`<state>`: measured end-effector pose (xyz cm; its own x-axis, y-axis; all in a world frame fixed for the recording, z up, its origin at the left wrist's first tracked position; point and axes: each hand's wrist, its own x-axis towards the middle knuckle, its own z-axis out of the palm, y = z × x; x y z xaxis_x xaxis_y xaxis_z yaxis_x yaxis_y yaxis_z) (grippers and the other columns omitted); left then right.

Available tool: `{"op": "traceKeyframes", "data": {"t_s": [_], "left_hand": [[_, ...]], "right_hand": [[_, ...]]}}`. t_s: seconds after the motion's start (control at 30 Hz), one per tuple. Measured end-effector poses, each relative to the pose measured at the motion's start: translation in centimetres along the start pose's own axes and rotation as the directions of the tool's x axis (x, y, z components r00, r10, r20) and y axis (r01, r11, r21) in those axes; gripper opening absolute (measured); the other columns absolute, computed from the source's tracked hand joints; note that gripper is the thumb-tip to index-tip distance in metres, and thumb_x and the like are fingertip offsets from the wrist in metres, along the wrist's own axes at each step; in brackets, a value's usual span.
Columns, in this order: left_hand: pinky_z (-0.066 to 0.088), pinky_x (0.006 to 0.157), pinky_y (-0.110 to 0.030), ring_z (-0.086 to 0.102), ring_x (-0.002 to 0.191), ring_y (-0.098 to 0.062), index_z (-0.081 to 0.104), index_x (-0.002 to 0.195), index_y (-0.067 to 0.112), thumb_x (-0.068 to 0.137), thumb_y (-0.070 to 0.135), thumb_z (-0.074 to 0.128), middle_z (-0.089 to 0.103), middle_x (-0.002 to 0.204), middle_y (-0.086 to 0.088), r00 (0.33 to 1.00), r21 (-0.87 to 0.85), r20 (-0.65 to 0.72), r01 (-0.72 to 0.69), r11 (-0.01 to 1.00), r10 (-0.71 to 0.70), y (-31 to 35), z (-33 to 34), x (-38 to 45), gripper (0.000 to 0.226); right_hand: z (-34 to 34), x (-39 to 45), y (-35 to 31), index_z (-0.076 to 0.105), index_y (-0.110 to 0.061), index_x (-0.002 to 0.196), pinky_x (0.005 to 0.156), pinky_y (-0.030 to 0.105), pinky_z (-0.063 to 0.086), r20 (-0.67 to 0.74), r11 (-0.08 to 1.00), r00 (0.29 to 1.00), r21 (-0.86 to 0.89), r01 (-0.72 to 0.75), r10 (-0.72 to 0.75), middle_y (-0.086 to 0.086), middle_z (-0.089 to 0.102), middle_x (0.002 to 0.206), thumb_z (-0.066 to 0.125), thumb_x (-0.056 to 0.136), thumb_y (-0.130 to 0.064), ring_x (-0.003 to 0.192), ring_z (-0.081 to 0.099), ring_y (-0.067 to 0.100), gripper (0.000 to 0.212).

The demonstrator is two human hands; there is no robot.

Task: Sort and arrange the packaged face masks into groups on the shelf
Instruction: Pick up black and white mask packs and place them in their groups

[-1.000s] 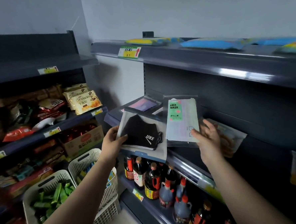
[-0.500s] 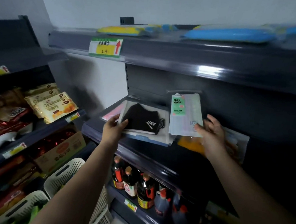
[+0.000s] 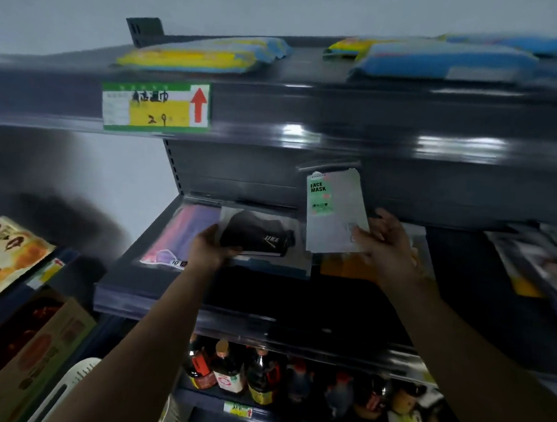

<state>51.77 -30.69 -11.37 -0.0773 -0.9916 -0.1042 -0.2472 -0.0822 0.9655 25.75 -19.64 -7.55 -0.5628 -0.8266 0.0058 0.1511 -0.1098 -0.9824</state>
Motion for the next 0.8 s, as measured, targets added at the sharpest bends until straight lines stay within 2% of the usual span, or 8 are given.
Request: {"op": "traceKeyframes", "data": {"t_s": [0.07, 0.13, 0.23, 0.33, 0.43, 0.57, 0.63, 0.8], "left_hand": [[0.048, 0.054, -0.013, 0.056, 0.089, -0.019, 0.055, 0.122, -0.006, 0.073, -0.007, 0.073, 0.065, 0.110, -0.021, 0.997, 0.138, 0.022, -0.077, 0.987, 0.075, -0.1, 0.0, 0.5, 0.053], [0.046, 0.054, -0.015, 0.059, 0.085, -0.020, 0.056, 0.121, -0.004, 0.073, 0.001, 0.077, 0.067, 0.104, -0.021, 0.995, 0.242, 0.049, -0.100, 0.965, 0.091, -0.1, 0.2, 1.1, 0.052], [0.047, 0.083, -0.025, 0.063, 0.106, -0.029, 0.055, 0.127, -0.002, 0.067, 0.008, 0.082, 0.065, 0.116, -0.021, 0.989, 0.313, 0.101, -0.135, 0.940, 0.108, 0.3, 0.4, 1.3, 0.067], [0.046, 0.094, -0.037, 0.060, 0.113, -0.032, 0.054, 0.128, 0.000, 0.053, 0.025, 0.075, 0.064, 0.120, -0.021, 0.978, 0.358, 0.107, -0.205, 0.911, 0.178, 0.4, 0.8, 0.9, 0.083], [0.046, 0.091, -0.036, 0.061, 0.110, -0.033, 0.059, 0.121, 0.000, 0.067, 0.021, 0.076, 0.065, 0.115, -0.022, 0.964, 0.386, 0.038, -0.257, 0.886, 0.263, 1.2, 2.1, 0.0, 0.061], [0.042, 0.097, -0.032, 0.056, 0.098, -0.022, 0.057, 0.099, 0.004, 0.086, 0.002, 0.063, 0.062, 0.088, -0.008, 0.955, 0.193, 0.149, -0.281, 0.940, 0.255, 4.7, 7.3, -3.1, 0.015], [0.041, 0.100, -0.031, 0.050, 0.098, -0.018, 0.054, 0.107, 0.007, 0.090, 0.007, 0.059, 0.056, 0.090, -0.003, 0.951, 0.055, 0.233, -0.223, 0.973, 0.205, 6.2, 10.7, -5.4, 0.018], [0.044, 0.073, -0.010, 0.057, 0.103, -0.016, 0.057, 0.119, 0.006, 0.088, 0.015, 0.065, 0.060, 0.117, -0.004, 0.880, -0.054, 0.454, -0.128, 0.990, 0.138, 8.2, 18.4, -10.9, 0.034]], "right_hand": [[0.0, -0.6, 0.0, 0.041, -0.011, 0.106, 0.082, 0.012, 0.040, -0.016, 0.998, 1.000, -0.053, 0.025, -0.026, -0.010, 0.045, 0.061, 0.046, 0.092, 0.011, 0.058, 0.046, -0.002, 0.027], [-0.3, -1.7, 0.0, 0.046, -0.013, 0.119, 0.084, 0.021, 0.047, -0.016, 0.997, 1.000, -0.078, 0.019, -0.020, -0.008, 0.054, 0.085, 0.057, 0.088, 0.005, 0.078, 0.054, 0.003, 0.038], [-1.1, -2.6, 0.0, 0.043, -0.010, 0.134, 0.092, 0.034, 0.045, -0.071, 0.989, 0.996, -0.141, 0.046, -0.057, -0.001, 0.058, 0.108, 0.064, 0.086, -0.002, 0.098, 0.057, 0.016, 0.054], [-2.1, -2.9, -0.3, 0.043, -0.013, 0.133, 0.086, 0.033, 0.047, -0.109, 0.991, 0.992, -0.125, 0.048, -0.062, -0.005, 0.058, 0.104, 0.063, 0.086, -0.001, 0.091, 0.059, 0.010, 0.053], [-3.2, -3.3, -0.7, 0.045, -0.009, 0.123, 0.080, 0.022, 0.046, -0.099, 0.996, 0.993, -0.063, 0.056, -0.062, -0.003, 0.053, 0.088, 0.058, 0.087, 0.007, 0.076, 0.053, 0.008, 0.042], [-5.9, -4.1, -1.8, 0.042, -0.002, 0.120, 0.094, 0.034, 0.039, -0.167, 0.997, 0.984, 0.020, 0.070, -0.066, 0.037, 0.047, 0.098, 0.054, 0.085, 0.016, 0.091, 0.052, 0.047, 0.041], [-7.6, -4.7, -2.5, 0.038, -0.001, 0.132, 0.102, 0.039, 0.042, -0.206, 0.997, 0.976, 0.003, 0.077, -0.075, 0.028, 0.056, 0.106, 0.059, 0.084, 0.012, 0.107, 0.056, 0.039, 0.054], [-13.0, -5.6, -3.7, 0.036, -0.002, 0.136, 0.096, 0.043, 0.047, -0.208, 0.998, 0.976, -0.008, 0.057, -0.057, 0.012, 0.057, 0.110, 0.061, 0.083, 0.008, 0.107, 0.055, 0.024, 0.060]]}}
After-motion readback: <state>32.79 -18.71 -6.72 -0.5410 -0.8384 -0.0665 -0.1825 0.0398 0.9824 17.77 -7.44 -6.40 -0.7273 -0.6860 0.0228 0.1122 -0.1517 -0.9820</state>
